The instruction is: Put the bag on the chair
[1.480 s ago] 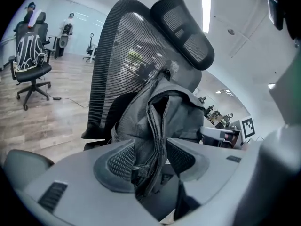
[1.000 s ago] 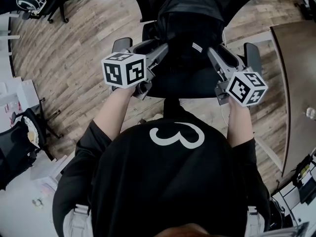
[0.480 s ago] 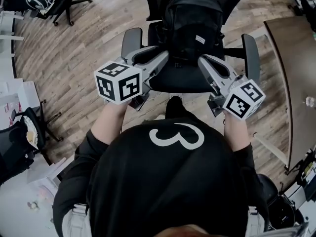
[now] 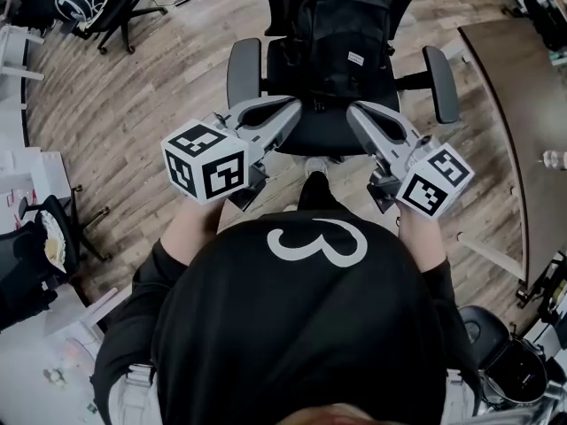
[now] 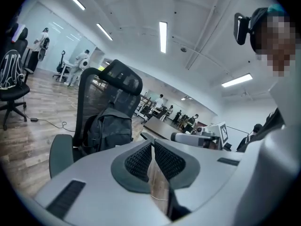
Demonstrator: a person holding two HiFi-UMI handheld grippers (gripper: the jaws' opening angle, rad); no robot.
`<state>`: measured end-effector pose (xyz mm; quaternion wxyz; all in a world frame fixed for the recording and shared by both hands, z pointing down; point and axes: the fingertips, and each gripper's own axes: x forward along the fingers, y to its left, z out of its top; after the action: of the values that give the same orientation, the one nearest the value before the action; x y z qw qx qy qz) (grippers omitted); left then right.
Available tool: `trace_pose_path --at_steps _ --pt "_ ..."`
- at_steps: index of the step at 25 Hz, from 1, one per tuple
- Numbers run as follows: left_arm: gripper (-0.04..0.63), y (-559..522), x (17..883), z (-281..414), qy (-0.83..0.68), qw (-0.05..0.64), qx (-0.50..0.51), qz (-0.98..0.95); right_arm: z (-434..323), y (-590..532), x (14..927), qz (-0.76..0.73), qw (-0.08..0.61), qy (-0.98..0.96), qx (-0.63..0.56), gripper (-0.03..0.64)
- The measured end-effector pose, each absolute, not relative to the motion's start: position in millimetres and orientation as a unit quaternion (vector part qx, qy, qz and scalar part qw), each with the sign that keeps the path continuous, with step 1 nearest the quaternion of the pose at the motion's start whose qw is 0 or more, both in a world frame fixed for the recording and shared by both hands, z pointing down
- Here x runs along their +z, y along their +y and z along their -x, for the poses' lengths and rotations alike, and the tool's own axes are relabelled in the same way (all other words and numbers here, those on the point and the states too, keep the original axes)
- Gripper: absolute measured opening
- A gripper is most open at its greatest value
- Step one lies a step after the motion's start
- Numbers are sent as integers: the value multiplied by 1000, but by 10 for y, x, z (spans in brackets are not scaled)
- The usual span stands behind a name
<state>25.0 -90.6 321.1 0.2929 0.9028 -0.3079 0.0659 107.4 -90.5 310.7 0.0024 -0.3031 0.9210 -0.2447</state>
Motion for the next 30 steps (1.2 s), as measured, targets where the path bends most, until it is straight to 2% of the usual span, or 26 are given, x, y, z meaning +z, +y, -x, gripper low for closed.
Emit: trace_pose_path --at_steps 7,12,30 --pt "20 -532 3071 -310 -282 267 72 -919 -1117 -557 3047 316 17 914 -253 29" --pt "19 -400 3038 -346 -277 245 83 -925 -1095 -419 3088 330 -7 917 -223 26" --pt "20 -231 3091 -383 -269 245 85 -927 -1156 -216 3100 349 -10 908 -234 25"
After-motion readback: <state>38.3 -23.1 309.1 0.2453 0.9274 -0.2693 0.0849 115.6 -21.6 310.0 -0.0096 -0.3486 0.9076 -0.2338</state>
